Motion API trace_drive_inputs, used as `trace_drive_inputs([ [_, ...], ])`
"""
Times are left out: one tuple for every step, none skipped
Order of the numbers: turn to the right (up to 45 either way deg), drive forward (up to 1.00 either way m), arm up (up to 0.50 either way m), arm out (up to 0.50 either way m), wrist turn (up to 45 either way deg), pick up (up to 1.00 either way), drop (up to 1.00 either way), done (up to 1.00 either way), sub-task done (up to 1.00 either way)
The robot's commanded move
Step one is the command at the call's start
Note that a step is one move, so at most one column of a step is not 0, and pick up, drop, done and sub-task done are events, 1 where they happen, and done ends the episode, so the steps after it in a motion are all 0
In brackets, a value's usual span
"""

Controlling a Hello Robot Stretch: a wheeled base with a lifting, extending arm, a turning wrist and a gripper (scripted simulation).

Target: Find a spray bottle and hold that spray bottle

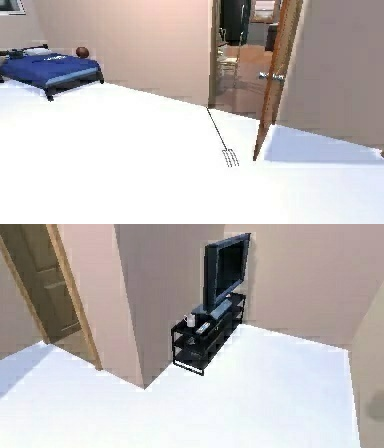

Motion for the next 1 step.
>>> trace_drive_inputs([
  [0.0, 1.0, 0.0, 0.0, 0.0, 0.0, 0.0, 0.0, 0.0],
])
